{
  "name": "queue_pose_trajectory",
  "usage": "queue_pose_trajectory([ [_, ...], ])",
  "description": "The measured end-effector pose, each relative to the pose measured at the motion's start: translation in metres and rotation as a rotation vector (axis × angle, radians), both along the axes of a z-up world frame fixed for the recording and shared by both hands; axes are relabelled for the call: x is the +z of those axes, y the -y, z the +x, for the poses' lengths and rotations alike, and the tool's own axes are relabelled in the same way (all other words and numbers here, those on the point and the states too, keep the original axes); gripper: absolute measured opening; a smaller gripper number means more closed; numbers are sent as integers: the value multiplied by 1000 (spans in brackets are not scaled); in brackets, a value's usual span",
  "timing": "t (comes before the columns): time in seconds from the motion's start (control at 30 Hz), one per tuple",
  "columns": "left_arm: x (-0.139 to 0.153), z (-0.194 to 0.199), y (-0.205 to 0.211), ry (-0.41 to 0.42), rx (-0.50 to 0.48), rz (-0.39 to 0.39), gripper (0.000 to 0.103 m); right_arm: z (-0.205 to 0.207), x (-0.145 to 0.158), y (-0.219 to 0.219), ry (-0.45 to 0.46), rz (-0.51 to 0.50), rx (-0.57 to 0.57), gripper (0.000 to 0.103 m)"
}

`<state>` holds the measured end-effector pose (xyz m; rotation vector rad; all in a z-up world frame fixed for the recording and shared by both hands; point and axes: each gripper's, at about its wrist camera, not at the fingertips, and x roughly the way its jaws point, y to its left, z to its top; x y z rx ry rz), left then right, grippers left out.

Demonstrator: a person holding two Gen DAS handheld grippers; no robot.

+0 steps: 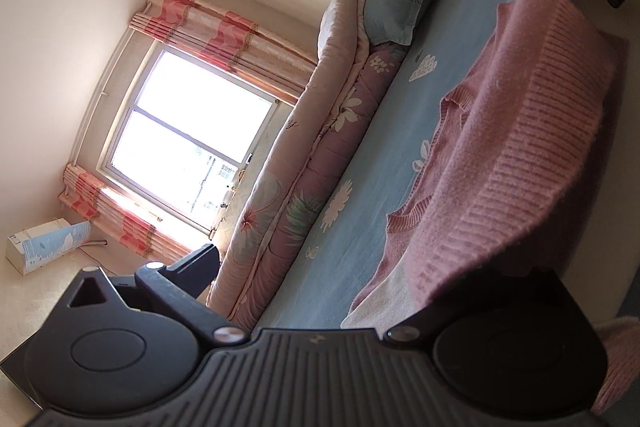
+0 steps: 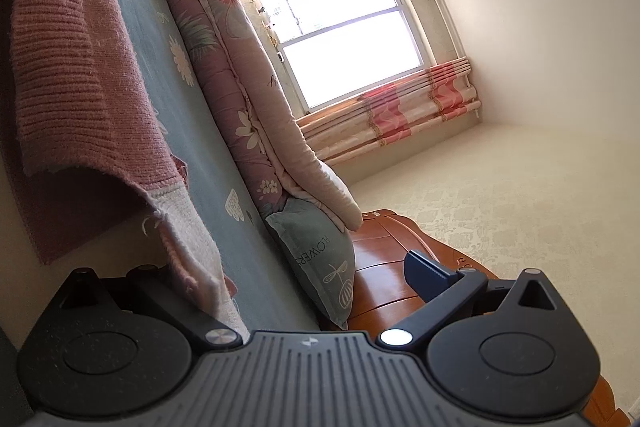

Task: Fold clothes
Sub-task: 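Lift the hem with both tools and fold it over toward the collar, then lay the hem down near the collar and open both tools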

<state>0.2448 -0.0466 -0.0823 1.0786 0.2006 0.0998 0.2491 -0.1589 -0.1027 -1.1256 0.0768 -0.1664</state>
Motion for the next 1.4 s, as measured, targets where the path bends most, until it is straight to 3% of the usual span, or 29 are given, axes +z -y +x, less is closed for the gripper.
queue_pose_trajectory([
  [0.37,-14,70,-12,-70,16,-38,103,82,-10,-9,-17,-18,26,103],
  [0.63,-30,117,-21,-172,28,-77,103,124,-30,-12,-125,0,41,103],
  [0.8,-29,120,-25,-238,38,-130,102,124,-25,-7,-190,73,50,103],
  [1.1,-4,82,-32,-294,-48,-159,102,85,-3,19,-308,166,90,103],
  [1.27,5,111,-35,-296,-11,-243,103,106,6,19,-264,189,86,103],
  [1.4,6,149,-37,-317,38,-279,103,150,15,11,-229,197,80,103],
])
